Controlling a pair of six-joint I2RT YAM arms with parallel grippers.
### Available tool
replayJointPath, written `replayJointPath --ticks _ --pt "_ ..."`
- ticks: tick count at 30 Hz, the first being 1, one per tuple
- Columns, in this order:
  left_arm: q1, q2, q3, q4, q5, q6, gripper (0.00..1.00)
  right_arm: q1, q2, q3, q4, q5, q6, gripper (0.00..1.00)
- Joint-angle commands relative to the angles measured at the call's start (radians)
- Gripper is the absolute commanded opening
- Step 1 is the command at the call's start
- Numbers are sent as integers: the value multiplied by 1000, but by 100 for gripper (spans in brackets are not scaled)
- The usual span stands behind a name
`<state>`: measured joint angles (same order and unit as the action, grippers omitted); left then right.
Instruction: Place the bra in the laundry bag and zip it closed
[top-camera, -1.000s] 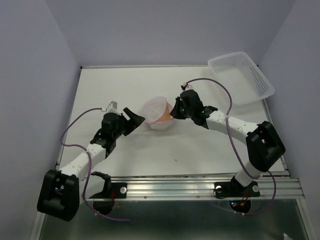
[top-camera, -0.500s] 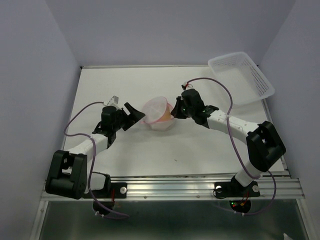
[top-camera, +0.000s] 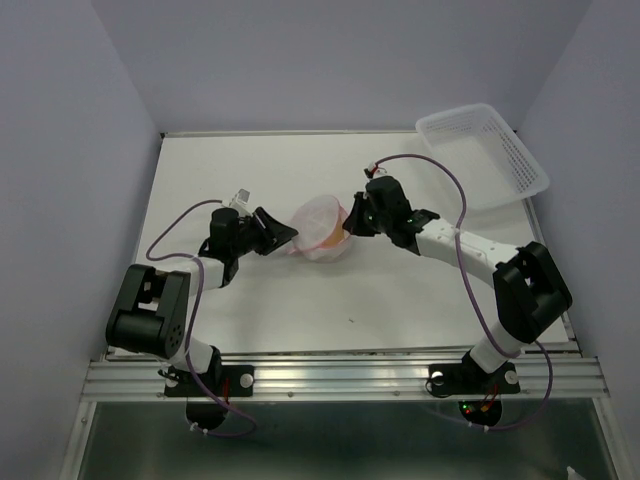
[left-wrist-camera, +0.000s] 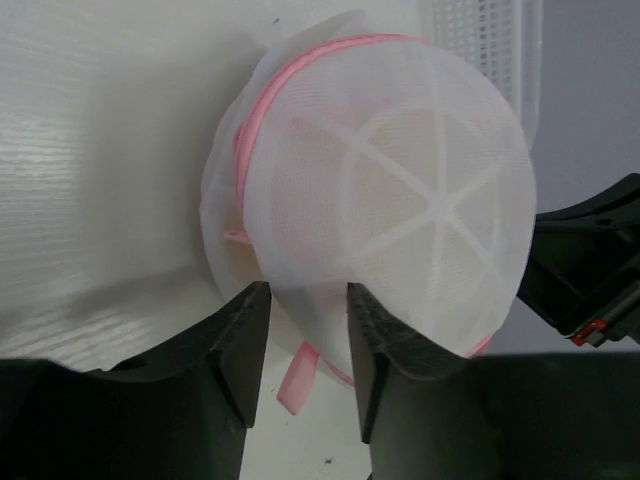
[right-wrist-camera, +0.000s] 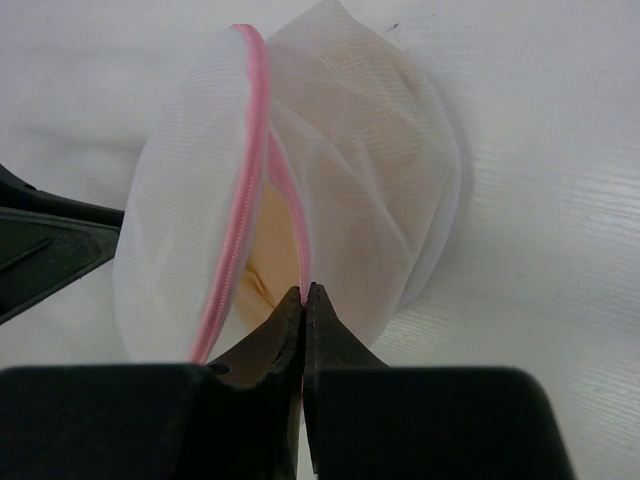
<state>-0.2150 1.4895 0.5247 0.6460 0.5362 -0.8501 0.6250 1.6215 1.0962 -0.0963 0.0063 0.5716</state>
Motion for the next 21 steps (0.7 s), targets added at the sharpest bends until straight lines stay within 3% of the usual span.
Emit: replayJointPath --ticks 1,8,15,16,17,18,20,21 --pt "0 -38 32 101 50 -15 45 -18 -34 -16 49 -34 -12 1" --pt "-6 -37 32 133 76 -27 3 -18 -38 -22 58 -55 -4 1" --pt "-18 -87 -17 231 88 -67 0 -18 -49 -35 56 -52 -33 2" --pt "-26 -109 -20 228 62 -66 0 -18 -55 -35 56 -51 -50 5" --pt "-27 -126 -23 227 50 -64 0 -18 -60 -33 55 -57 -65 22" --pt "-29 -156 -22 209 33 -60 0 -18 -64 -32 38 -58 -94 30" --pt "-35 -179 -15 185 19 -53 0 -18 -80 -27 20 -43 -122 58" --pt "-37 -192 -9 176 9 -46 0 -18 -89 -27 0 -31 -136 59"
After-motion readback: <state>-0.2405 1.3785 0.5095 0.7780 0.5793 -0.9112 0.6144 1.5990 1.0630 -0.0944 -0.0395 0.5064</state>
